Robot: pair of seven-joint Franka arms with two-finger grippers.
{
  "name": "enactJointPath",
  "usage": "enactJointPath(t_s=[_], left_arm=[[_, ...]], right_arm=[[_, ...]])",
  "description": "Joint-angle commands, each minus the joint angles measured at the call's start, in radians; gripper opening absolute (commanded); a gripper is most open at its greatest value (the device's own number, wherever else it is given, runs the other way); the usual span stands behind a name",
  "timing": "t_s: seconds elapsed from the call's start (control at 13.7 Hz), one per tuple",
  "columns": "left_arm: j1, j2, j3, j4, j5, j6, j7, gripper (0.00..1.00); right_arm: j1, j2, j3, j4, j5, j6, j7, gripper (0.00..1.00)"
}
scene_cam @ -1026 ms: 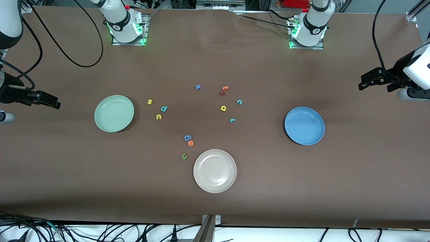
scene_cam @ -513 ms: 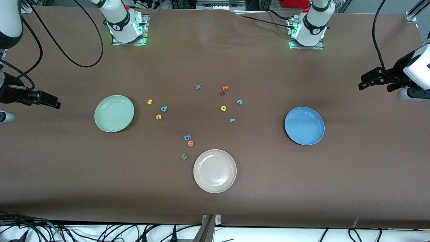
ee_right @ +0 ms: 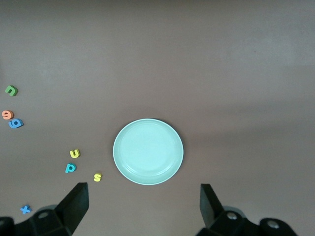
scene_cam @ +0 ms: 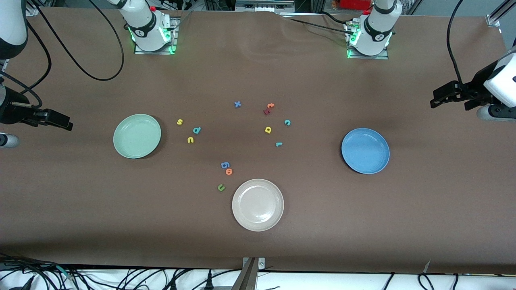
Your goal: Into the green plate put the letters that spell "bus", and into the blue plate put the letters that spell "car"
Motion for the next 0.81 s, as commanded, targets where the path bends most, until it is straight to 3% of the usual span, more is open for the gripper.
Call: enactJointPath(t_s=[0.0,0.73], left_arm=[[0.005,-0.005,0.001,0.011,-0.013,-0.002,0.023,1.0],[0.005,-0.005,0.001,0.011,-0.013,-0.002,0.023,1.0]], right_arm=[[0.005,-0.011,0.003,-0.01,-0.007,-0.006,0.01,1.0],[0.017,-0.011,0.003,-0.01,-0.009,-0.003,0.011,1.0]])
